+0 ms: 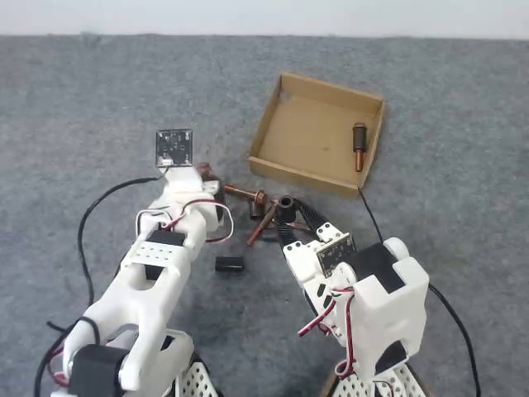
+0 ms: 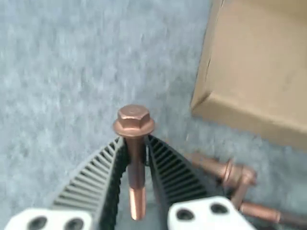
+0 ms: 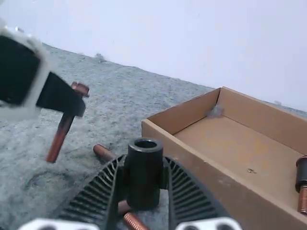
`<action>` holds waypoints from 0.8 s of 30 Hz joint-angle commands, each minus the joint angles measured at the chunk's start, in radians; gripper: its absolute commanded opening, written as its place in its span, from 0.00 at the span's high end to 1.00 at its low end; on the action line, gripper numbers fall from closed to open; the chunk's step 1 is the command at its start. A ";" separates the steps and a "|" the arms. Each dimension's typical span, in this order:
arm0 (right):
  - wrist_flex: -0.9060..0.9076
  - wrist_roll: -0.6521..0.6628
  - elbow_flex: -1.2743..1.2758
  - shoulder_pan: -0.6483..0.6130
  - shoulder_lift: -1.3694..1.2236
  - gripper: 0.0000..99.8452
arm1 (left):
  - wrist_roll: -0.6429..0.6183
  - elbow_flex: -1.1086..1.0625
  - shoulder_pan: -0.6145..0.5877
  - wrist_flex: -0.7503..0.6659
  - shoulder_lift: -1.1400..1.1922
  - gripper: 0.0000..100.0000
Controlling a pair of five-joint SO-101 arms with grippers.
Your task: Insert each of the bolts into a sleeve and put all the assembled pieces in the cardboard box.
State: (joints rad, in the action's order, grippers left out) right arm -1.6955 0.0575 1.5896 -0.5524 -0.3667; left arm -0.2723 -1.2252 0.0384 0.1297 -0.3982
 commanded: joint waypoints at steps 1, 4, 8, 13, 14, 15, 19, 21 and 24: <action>-0.021 0.014 0.011 -0.004 0.004 0.99 | 0.006 0.056 0.005 -0.160 -0.069 0.99; -0.021 0.014 0.011 -0.004 0.004 0.99 | 0.006 0.087 0.014 -0.206 -0.069 0.99; -0.021 0.012 0.008 -0.002 0.004 0.99 | 0.012 0.131 0.066 -0.213 -0.069 0.99; -0.018 0.012 -0.008 -0.002 0.002 0.99 | 0.012 0.180 0.153 -0.213 -0.069 0.99; -0.018 0.012 -0.008 -0.002 0.002 0.99 | 0.012 0.186 0.166 -0.213 -0.071 0.99; -0.018 0.012 -0.006 -0.002 0.002 0.99 | 0.012 0.189 0.180 -0.213 -0.071 0.99; -0.018 0.012 -0.006 -0.002 0.002 0.99 | 0.008 0.189 0.232 -0.213 -0.071 0.99; -0.019 0.011 -0.006 -0.002 0.002 0.99 | 0.008 0.188 0.253 -0.213 -0.078 0.99; -0.019 0.011 -0.006 -0.002 0.002 0.99 | 0.006 0.162 0.279 -0.213 -0.149 0.99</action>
State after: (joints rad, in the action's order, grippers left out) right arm -1.6955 0.0575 1.5896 -0.5524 -0.3667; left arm -0.2723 -1.0932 0.2839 -0.0499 -0.4104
